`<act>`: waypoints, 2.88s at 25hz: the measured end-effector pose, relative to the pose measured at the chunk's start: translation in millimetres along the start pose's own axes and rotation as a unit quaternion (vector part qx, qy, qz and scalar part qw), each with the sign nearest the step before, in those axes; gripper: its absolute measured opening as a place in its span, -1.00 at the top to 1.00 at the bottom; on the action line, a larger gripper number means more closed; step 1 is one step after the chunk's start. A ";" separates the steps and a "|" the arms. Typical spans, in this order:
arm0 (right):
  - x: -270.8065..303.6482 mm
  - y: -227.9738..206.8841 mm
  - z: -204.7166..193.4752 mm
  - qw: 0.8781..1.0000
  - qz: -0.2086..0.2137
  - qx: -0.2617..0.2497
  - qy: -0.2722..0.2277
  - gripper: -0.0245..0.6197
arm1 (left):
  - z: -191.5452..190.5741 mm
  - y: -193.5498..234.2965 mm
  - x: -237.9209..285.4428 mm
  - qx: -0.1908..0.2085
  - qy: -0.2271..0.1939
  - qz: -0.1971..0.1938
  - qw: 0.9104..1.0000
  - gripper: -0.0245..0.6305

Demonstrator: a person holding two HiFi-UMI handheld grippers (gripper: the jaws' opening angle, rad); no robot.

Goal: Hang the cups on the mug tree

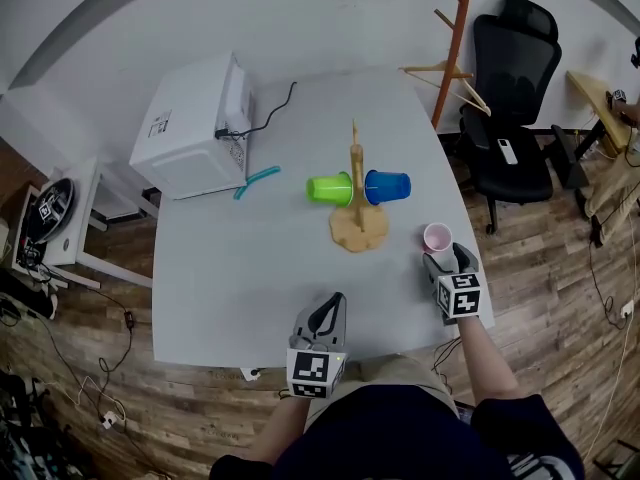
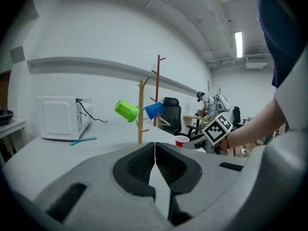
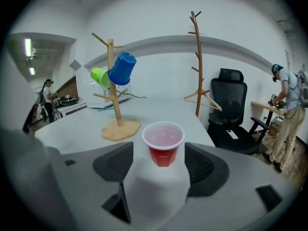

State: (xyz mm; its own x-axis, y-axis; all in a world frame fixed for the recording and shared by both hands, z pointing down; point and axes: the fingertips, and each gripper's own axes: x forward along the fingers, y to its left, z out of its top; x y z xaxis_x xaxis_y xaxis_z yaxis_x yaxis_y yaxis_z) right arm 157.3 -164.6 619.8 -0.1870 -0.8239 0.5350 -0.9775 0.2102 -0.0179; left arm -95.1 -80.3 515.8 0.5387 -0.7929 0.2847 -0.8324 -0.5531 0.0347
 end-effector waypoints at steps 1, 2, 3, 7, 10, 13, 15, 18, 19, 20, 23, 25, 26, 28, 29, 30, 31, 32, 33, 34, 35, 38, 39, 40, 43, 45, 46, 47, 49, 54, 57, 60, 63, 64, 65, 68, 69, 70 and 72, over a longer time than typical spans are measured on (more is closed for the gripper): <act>4.2 -0.5 -2.0 1.000 0.001 -0.005 0.005 -0.01 | -0.2 0.9 0.1 0.000 0.002 0.002 1.000 0.86; 8.0 -0.8 -3.5 1.000 0.002 -0.009 0.008 -0.02 | -0.3 1.9 0.4 -0.001 0.003 0.005 1.000 0.86; 11.5 -0.9 -4.4 1.000 0.003 -0.012 0.010 -0.02 | -0.4 3.3 1.0 -0.002 0.003 0.008 1.000 0.86; 24.0 -0.6 -5.4 1.000 0.011 -0.012 0.018 -0.03 | -0.5 8.2 4.3 -0.002 0.004 0.017 1.000 0.86; 31.0 -2.0 -5.6 1.000 0.011 -0.010 0.020 -0.03 | -0.9 9.3 6.7 -0.002 0.007 0.020 1.000 0.86; 36.5 -4.1 -6.1 1.000 0.012 -0.005 0.023 -0.03 | -2.3 11.6 8.8 -0.003 0.011 0.024 1.000 0.86; 38.7 -5.1 -5.9 1.000 0.013 -0.004 0.023 -0.03 | -0.6 12.2 10.0 -0.001 0.010 0.027 1.000 0.86; 40.4 -4.4 -2.5 1.000 0.016 -0.007 0.016 -0.03 | 2.2 12.0 11.3 -0.006 0.009 0.031 0.999 0.86; 40.8 -3.6 -1.0 1.000 0.017 -0.010 0.014 -0.03 | 0.9 12.3 11.6 -0.005 0.011 0.032 0.999 0.86; 41.0 -2.9 0.4 1.000 0.017 -0.014 0.011 -0.02 | -0.9 12.5 12.0 -0.002 0.012 0.031 0.999 0.86; 40.9 -0.6 3.7 1.000 0.021 -0.021 0.006 -0.02 | -1.7 10.6 13.1 0.001 0.013 0.029 0.999 0.86; 39.9 1.6 5.4 0.999 0.027 -0.025 0.003 -0.02 | -0.3 8.8 13.9 0.002 0.012 0.028 1.000 0.86; 38.8 3.0 5.9 0.999 0.029 -0.027 0.002 -0.02 | 0.1 8.1 13.9 0.002 0.011 0.028 1.000 0.86; 35.3 6.4 7.3 0.999 0.034 -0.029 -0.002 -0.02 | 0.3 6.5 13.8 0.000 0.008 0.028 1.000 0.86; 33.0 8.5 8.6 0.999 0.036 -0.029 -0.004 -0.02 | 0.5 5.4 13.9 -0.001 0.006 0.027 1.000 0.86; 30.6 11.1 10.5 0.999 0.040 -0.030 -0.007 -0.02 | 1.3 4.0 14.1 -0.002 0.004 0.025 1.000 0.86; 28.1 14.0 12.9 0.999 0.043 -0.031 -0.009 -0.02 | 3.0 2.8 14.5 -0.002 0.002 0.023 1.000 0.86; 25.4 17.1 15.9 0.998 0.046 -0.032 -0.012 -0.02 | 4.8 1.8 14.9 -0.002 0.000 0.021 1.000 0.86; 22.3 20.4 19.2 0.998 0.050 -0.033 -0.015 -0.02 | 6.3 0.8 15.4 -0.002 -0.001 0.019 1.000 0.86; 18.8 23.6 22.8 0.998 0.053 -0.034 -0.018 -0.02 | 7.4 -0.6 15.9 -0.002 -0.002 0.018 1.000 0.86; 14.9 26.5 26.6 0.998 0.056 -0.034 -0.021 -0.02 | 8.0 -2.4 16.4 -0.002 -0.004 0.016 1.000 0.86; 2.4 33.9 40.8 0.997 0.067 -0.035 -0.032 -0.02 | 11.0 -8.9 19.0 -0.007 -0.009 0.009 1.000 0.86; -1.9 36.7 46.6 0.996 0.072 -0.035 -0.036 -0.02 | 12.4 -11.1 19.7 -0.009 -0.012 0.006 1.000 0.86; -6.4 39.8 52.8 0.996 0.077 -0.034 -0.041 -0.02 | 13.9 -13.0 20.4 -0.012 -0.013 0.002 1.000 0.86; -20.6 48.8 74.1 0.993 0.094 -0.037 -0.054 -0.02 | 19.4 -18.5 23.1 -0.023 -0.019 -0.013 0.999 0.86; -30.3 54.4 89.1 0.992 0.106 -0.038 -0.063 -0.02 | 24.0 -21.7 24.8 -0.028 -0.024 -0.022 0.999 0.86; -35.1 57.5 96.3 0.991 0.113 -0.039 -0.068 -0.02 | 26.2 -22.3 25.5 -0.028 -0.026 -0.023 0.999 0.86; -40.0 60.8 103.3 0.989 0.120 -0.040 -0.072 -0.02 | 28.5 -22.5 26.1 -0.027 -0.029 -0.023 0.999 0.86; -50.1 68.6 117.4 0.986 0.138 -0.043 -0.079 -0.02 | 32.7 -22.6 27.4 -0.025 -0.032 -0.023 0.999 0.86; -78.9 94.7 155.9 0.974 0.196 -0.054 -0.101 -0.02 | 47.0 -30.0 28.1 -0.031 -0.049 -0.050 0.997 0.86; -95.1 112.4 179.8 0.964 0.233 -0.060 -0.116 -0.02 | 62.5 -32.3 25.0 -0.029 -0.072 -0.063 0.995 0.86; -111.0 130.4 199.3 0.952 0.269 -0.069 -0.127 -0.02 | 77.6 -30.6 20.8 -0.020 -0.097 -0.059 0.993 0.86; -125.7 149.0 216.3 0.940 0.304 -0.074 -0.134 -0.02 | 94.0 -30.5 17.7 -0.006 -0.124 -0.058 0.991 0.46; -129.7 154.9 221.6 0.936 0.316 -0.074 -0.135 -0.02 | 100.1 -30.0 16.8 -0.001 -0.135 -0.055 0.989 0.38; -133.5 160.6 226.5 0.932 0.327 -0.072 -0.136 -0.02 | 106.8 -29.1 15.8 0.005 -0.148 -0.050 0.988 0.31; -144.4 176.5 237.7 0.921 0.360 -0.066 -0.137 -0.02 | 130.4 -30.2 11.3 0.021 -0.183 -0.032 0.982 0.16; -148.0 181.2 240.6 0.917 0.369 -0.065 -0.138 -0.02 | 137.1 -31.4 10.0 0.027 -0.190 -0.027 0.981 0.13; -151.3 185.4 243.3 0.914 0.377 -0.066 -0.139 -0.02 | 142.2 -32.2 9.4 0.035 -0.197 -0.024 0.980 0.11; -156.5 193.2 248.1 0.908 0.389 -0.071 -0.142 -0.02 | 149.3 -32.5 9.3 0.048 -0.209 -0.018 0.977 0.10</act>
State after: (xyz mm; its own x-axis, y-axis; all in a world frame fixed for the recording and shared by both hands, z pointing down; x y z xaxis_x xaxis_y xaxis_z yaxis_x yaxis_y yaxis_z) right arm -26.6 -125.6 323.1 -0.8520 -0.4959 0.1679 -0.5209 0.8351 -0.1767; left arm -43.6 -107.8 374.4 0.5905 -0.7963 -0.1313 -0.8065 -0.5883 -0.0591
